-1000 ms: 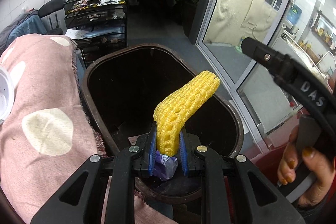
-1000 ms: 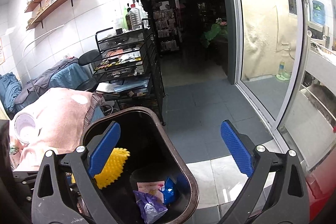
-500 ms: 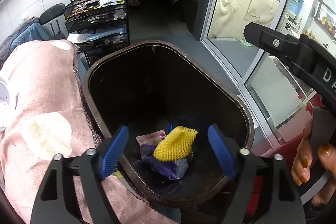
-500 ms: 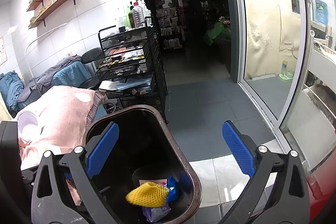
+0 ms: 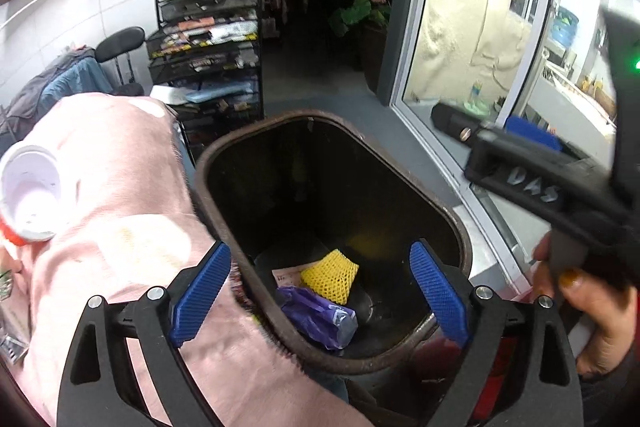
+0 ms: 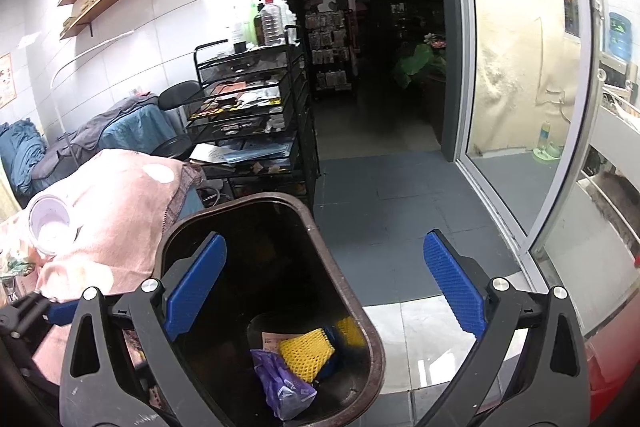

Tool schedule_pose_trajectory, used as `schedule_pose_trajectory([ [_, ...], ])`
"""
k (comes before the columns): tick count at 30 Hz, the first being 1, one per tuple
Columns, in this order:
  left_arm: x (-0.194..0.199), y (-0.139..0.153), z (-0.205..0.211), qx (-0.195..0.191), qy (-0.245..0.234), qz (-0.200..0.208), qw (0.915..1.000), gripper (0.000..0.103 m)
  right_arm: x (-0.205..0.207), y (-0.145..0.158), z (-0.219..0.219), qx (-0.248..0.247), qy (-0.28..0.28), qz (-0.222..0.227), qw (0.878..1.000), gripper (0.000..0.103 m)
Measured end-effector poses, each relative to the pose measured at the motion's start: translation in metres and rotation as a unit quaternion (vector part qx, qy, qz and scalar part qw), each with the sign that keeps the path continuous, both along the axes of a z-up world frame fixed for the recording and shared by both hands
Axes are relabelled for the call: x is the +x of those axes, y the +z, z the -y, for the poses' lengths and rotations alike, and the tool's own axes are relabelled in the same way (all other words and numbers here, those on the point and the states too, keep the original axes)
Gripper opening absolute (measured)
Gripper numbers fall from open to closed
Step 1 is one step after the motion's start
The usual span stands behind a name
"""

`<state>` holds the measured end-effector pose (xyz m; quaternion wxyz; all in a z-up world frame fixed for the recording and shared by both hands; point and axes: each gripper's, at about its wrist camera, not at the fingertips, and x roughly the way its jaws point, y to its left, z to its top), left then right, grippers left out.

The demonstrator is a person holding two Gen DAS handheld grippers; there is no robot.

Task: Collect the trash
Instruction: 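Move both tools back over the trash on the bedspread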

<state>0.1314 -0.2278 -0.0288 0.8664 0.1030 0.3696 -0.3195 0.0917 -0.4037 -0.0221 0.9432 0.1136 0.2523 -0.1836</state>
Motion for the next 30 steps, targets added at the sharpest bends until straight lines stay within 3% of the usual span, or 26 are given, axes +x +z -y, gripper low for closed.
schedule_pose_trajectory([
  [6, -0.017, 0.022, -0.028, -0.019, 0.017, 0.044, 0.9987, 0.094, 0.002, -0.001, -0.01, 0.002, 0.021, 0.002, 1.0, 0.098],
  [15, -0.033, 0.038, -0.087, -0.041, 0.066, 0.079, 0.9939, 0.096, 0.009, -0.005, -0.04, -0.002, 0.085, 0.0, 0.996, 0.098],
  [30, -0.046, 0.04, -0.191, -0.033, 0.172, 0.096, 0.9798, 0.097, 0.025, -0.005, -0.12, -0.021, 0.189, -0.016, 0.982, 0.098],
])
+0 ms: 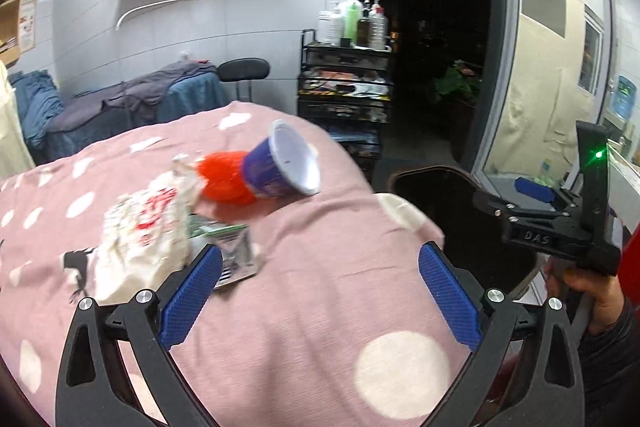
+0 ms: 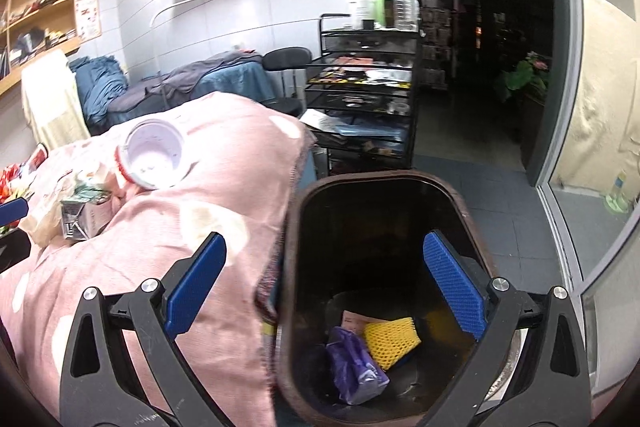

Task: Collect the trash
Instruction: 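Move both tools back over the trash on the bedspread, then grasp the crumpled white paper with the left tool while the right grasps the white cup rim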

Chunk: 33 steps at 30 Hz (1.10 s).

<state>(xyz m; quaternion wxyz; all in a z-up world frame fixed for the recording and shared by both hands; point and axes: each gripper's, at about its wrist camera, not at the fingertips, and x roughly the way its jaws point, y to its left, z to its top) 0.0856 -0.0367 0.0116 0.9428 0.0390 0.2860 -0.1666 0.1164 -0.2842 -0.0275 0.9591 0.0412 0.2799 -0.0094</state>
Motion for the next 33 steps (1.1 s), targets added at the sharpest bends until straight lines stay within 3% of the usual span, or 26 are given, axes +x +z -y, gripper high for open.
schedule_pose_trajectory([
  [14, -0.001, -0.008, -0.081, -0.016, 0.09, -0.017, 0.9957, 0.097, 0.015, 0.021, -0.065, -0.007, 0.078, 0.012, 0.997, 0.098],
  [18, 0.004, -0.017, -0.1, -0.025, 0.101, -0.038, 0.9938, 0.097, 0.018, 0.022, -0.086, -0.004, 0.107, 0.01, 0.994, 0.098],
  [25, 0.023, -0.027, -0.105, 0.002, 0.1, -0.055, 0.9935, 0.097, 0.024, 0.022, -0.117, -0.002, 0.144, 0.001, 0.99, 0.098],
  [30, 0.046, -0.032, -0.098, 0.06, 0.104, -0.058, 0.9911, 0.087, 0.028, 0.021, -0.13, 0.001, 0.158, -0.004, 0.987, 0.098],
  [33, 0.057, -0.037, -0.096, 0.088, 0.103, -0.065, 0.9887, 0.067, 0.031, 0.021, -0.134, 0.001, 0.162, -0.006, 0.987, 0.098],
])
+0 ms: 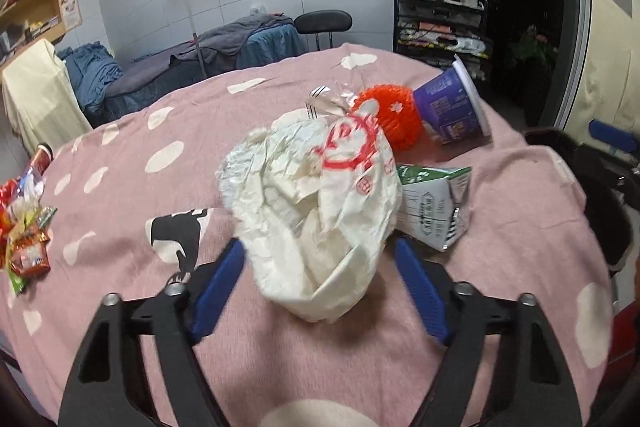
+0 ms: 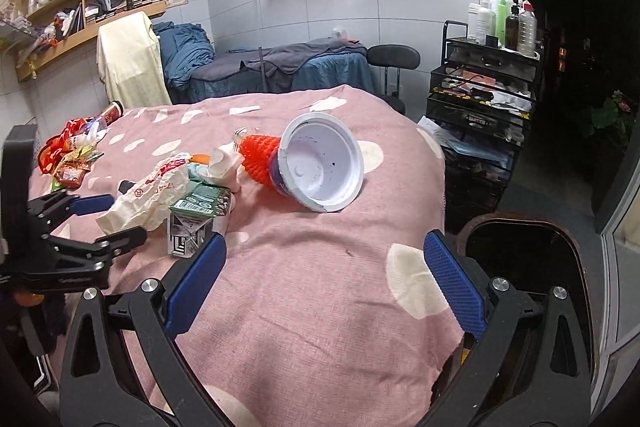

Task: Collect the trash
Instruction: 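Grasp the crumpled white paper with the left tool while the right grasps the white cup rim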

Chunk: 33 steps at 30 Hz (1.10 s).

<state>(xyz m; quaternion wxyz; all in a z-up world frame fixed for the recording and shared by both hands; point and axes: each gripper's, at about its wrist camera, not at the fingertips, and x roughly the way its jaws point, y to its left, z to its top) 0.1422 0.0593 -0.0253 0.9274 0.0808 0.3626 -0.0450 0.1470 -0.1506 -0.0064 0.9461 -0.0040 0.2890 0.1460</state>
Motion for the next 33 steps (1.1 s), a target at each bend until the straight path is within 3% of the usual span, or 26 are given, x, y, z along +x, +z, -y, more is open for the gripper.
schedule_pose_trajectory([
  [2, 0.002, -0.002, -0.003, -0.01, 0.0, -0.006, 0.9999, 0.054, 0.002, 0.0, -0.001, 0.002, 0.002, -0.001, 1.0, 0.098],
  [7, -0.007, 0.002, -0.011, -0.041, 0.012, 0.007, 0.9991, 0.036, 0.01, -0.002, 0.0, 0.012, 0.006, -0.008, 1.0, 0.098],
  [15, -0.033, 0.025, -0.035, -0.095, 0.056, 0.061, 0.992, 0.033, 0.044, 0.0, -0.01, 0.025, 0.032, -0.02, 0.999, 0.097],
  [24, -0.048, 0.043, -0.054, -0.117, 0.088, 0.093, 0.9848, 0.033, 0.097, -0.007, -0.043, -0.005, 0.071, -0.048, 0.996, 0.068],
  [27, -0.047, 0.042, -0.055, -0.124, 0.089, 0.093, 0.9838, 0.033, 0.111, -0.014, -0.054, -0.015, 0.082, -0.071, 0.994, 0.049],
  [29, -0.047, 0.04, -0.055, -0.13, 0.087, 0.09, 0.9836, 0.033, 0.115, -0.017, -0.057, -0.016, 0.09, -0.082, 0.992, 0.029],
  [32, -0.045, 0.036, -0.052, -0.136, 0.081, 0.085, 0.9837, 0.033, 0.114, -0.017, -0.058, -0.019, 0.091, -0.081, 0.992, 0.013],
  [33, -0.045, 0.036, -0.05, -0.137, 0.08, 0.085, 0.9836, 0.033, 0.113, -0.017, -0.058, -0.021, 0.09, -0.078, 0.993, 0.012],
])
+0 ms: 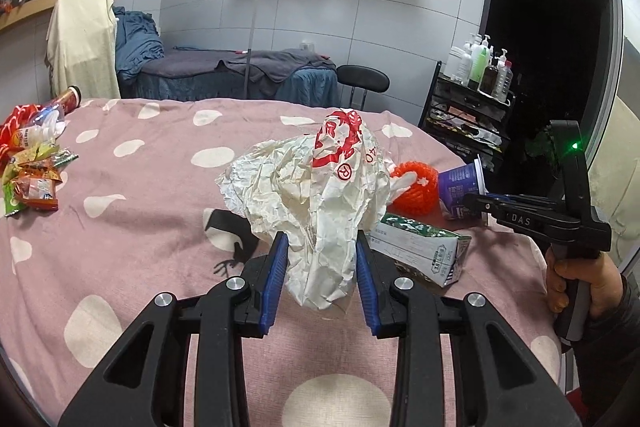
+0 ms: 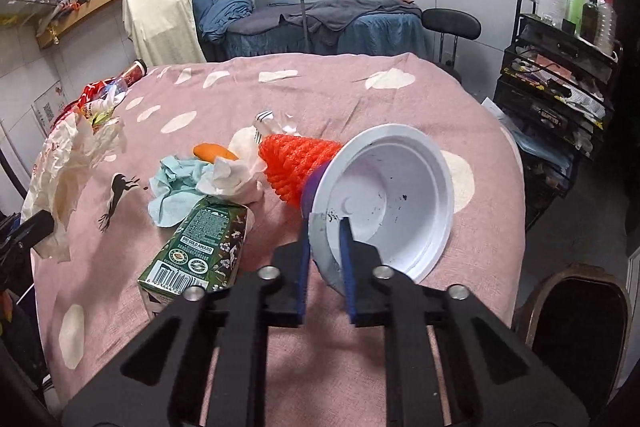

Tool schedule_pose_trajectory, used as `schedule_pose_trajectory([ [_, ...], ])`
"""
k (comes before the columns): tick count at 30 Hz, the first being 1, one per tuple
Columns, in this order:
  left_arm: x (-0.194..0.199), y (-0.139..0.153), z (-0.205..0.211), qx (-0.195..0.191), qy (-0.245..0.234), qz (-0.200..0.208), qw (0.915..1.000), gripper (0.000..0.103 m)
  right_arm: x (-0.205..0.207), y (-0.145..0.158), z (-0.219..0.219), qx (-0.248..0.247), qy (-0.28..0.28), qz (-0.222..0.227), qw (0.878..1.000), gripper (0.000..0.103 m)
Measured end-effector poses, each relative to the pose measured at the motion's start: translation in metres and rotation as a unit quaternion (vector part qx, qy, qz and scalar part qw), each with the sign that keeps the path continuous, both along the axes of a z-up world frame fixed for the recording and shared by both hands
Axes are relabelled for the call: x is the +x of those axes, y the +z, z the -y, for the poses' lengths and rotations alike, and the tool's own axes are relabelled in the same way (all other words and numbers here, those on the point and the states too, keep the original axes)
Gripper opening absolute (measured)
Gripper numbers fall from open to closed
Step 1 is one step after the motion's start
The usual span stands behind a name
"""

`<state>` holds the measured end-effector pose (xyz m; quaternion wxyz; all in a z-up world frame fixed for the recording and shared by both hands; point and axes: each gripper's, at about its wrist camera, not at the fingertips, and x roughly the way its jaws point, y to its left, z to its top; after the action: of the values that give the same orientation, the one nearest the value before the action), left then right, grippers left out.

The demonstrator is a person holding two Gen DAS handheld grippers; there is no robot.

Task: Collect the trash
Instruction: 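Grasp the crumpled white paper with the left tool while the right grasps the white cup rim, then carry both items over the black bin and open the right tool to drop the cup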

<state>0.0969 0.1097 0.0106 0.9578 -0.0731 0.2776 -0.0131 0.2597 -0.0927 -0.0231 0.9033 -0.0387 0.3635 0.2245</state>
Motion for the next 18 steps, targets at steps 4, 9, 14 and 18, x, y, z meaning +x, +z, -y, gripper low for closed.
schedule_pose_trajectory([
  [4, -0.001, 0.004, 0.008, -0.003, -0.01, 0.007, 0.9999, 0.033, -0.013, 0.004, 0.004, 0.009, 0.003, 0.01, 1.0, 0.01],
  [9, -0.003, 0.012, 0.023, 0.0, -0.027, 0.02, 0.9994, 0.033, -0.032, 0.014, 0.019, 0.034, -0.006, 0.026, 0.999, 0.009],
  [14, -0.003, 0.017, 0.041, 0.001, -0.049, 0.027, 0.9984, 0.033, -0.054, 0.028, 0.035, 0.045, -0.018, 0.047, 0.998, 0.009],
  [18, -0.001, 0.02, 0.06, 0.002, -0.074, 0.031, 0.9968, 0.033, -0.069, 0.033, 0.051, 0.052, -0.032, 0.055, 0.997, 0.009],
])
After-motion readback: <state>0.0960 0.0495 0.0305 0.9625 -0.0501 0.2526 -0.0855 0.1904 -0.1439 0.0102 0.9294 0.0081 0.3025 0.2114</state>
